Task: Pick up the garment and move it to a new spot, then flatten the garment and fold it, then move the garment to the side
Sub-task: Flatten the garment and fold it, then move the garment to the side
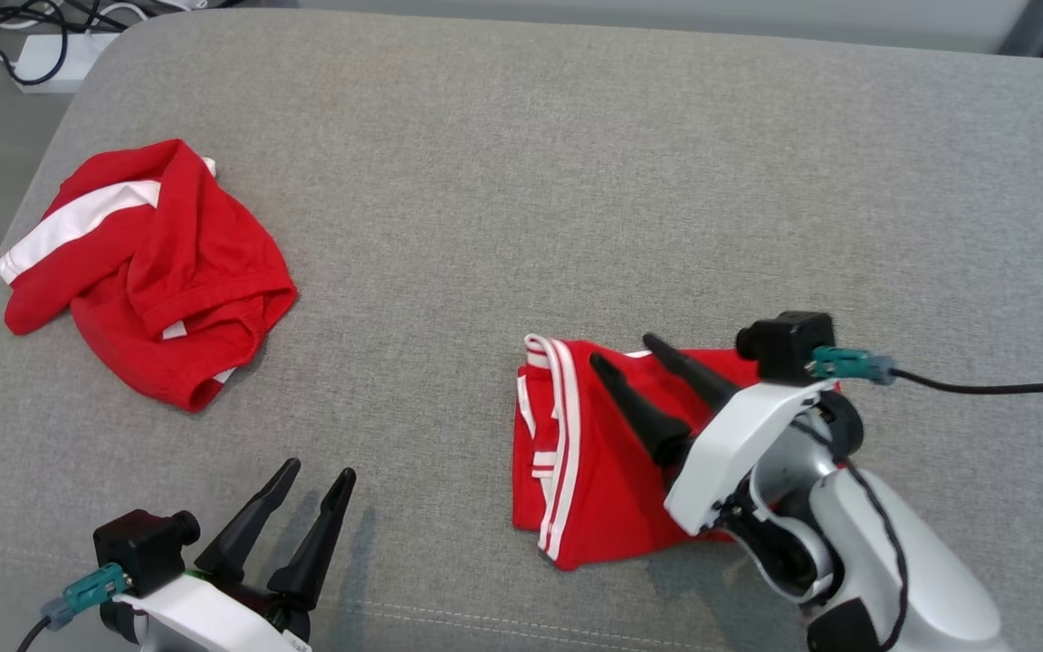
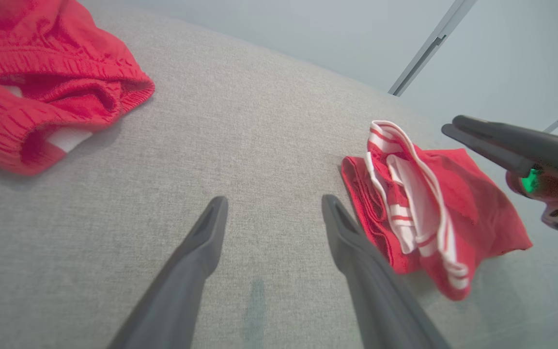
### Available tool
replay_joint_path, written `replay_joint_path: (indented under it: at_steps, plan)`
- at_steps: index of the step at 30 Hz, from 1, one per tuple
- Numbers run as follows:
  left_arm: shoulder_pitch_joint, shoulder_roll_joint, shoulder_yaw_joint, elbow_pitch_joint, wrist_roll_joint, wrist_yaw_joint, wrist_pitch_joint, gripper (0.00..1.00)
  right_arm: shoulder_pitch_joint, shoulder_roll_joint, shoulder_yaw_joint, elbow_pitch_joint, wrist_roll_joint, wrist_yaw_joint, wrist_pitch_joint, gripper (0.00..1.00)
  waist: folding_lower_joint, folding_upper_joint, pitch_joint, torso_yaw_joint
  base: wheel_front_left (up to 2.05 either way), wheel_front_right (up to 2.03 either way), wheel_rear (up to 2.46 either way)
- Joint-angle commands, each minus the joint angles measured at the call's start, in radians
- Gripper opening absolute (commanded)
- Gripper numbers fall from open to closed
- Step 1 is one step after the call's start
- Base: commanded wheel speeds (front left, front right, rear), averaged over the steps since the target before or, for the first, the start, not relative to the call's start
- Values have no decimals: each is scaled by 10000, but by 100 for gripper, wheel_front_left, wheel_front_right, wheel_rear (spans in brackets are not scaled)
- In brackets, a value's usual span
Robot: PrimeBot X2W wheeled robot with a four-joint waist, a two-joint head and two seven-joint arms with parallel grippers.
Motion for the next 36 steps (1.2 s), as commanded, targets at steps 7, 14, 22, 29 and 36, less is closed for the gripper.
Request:
replay_joint_path:
  at_steps: [7,14,22,29,36]
  plan:
    - [-209,205,614,-162,256,2,-61,100,317,159,-2165,-975,-590,16,-647,100,0,0,-238,-320,0,0,0]
    - [-192,265,847,-287,490,2,-61,100,2188,159,-3509,-1531,-1216,16,-814,100,0,0,-173,-483,0,0,0]
    - [-158,396,1123,-557,567,2,-61,100,3015,159,-3462,-859,-1380,16,-1715,100,0,0,21,-468,0,0,0]
    - [-170,529,1115,-690,525,2,-61,100,2524,159,-3482,48,-1567,16,-2436,100,0,0,216,-276,0,0,0]
    - [-197,633,1064,-711,425,2,-61,100,2057,159,-3029,1019,-1536,16,-2436,52,0,0,325,-100,0,0,0]
